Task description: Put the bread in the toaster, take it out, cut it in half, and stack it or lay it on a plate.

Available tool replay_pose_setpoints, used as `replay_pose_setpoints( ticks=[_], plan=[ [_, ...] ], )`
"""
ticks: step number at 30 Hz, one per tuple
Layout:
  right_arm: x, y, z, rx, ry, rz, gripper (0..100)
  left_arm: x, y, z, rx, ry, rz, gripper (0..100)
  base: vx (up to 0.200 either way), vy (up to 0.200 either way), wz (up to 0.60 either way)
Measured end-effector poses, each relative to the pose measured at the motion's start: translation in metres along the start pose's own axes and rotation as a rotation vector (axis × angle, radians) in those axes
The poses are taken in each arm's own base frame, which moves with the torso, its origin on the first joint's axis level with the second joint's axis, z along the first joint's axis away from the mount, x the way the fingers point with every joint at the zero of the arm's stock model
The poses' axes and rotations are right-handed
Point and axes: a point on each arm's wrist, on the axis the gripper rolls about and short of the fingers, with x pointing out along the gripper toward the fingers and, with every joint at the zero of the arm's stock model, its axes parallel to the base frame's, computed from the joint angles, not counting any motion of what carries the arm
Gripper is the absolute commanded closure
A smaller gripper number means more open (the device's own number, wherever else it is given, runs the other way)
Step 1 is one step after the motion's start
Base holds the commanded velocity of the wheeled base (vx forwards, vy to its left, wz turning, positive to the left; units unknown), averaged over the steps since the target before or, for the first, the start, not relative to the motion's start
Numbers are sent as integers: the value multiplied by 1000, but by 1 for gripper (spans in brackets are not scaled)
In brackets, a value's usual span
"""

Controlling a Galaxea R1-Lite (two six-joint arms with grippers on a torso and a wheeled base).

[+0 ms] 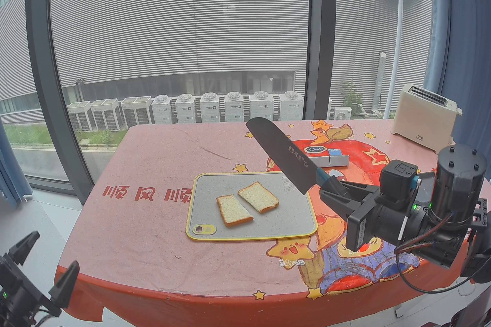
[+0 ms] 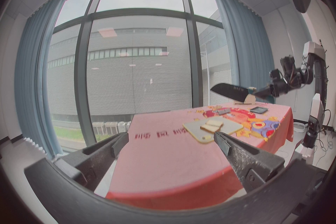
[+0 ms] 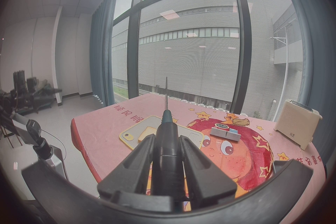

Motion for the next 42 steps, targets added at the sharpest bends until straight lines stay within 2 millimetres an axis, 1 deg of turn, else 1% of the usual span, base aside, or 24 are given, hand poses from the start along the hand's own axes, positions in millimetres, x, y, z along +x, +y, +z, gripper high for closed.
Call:
replay_pose_setpoints(
  ticks=[5, 7, 10, 14, 21, 30, 42],
  plan=[
    [-5, 0, 3, 2, -18, 5, 100, -25, -6, -29, -17, 87, 62, 0, 0, 0, 0],
    [-7, -1, 5, 3, -24, 6, 100, -33, -7, -37, -16, 89, 101, 0, 0, 0, 0],
    [-9, -1, 5, 4, -30, 9, 100, -40, -7, -44, -18, 58, 181, 0, 0, 0, 0],
    [-11, -1, 5, 4, -32, 14, 100, -45, -8, -45, -13, -7, 202, 0, 0, 0, 0],
    [-12, 0, 4, 4, -31, 21, 100, -49, -9, -46, -7, -49, 194, 0, 0, 0, 0],
    [-14, 1, -6, -9, 3, 28, 100, -50, -9, -46, -19, -61, 201, 0, 0, 0, 0],
    [-12, 0, -10, -9, 17, 23, 100, -50, -9, -46, -20, -62, 202, 0, 0, 0, 0]
  ],
)
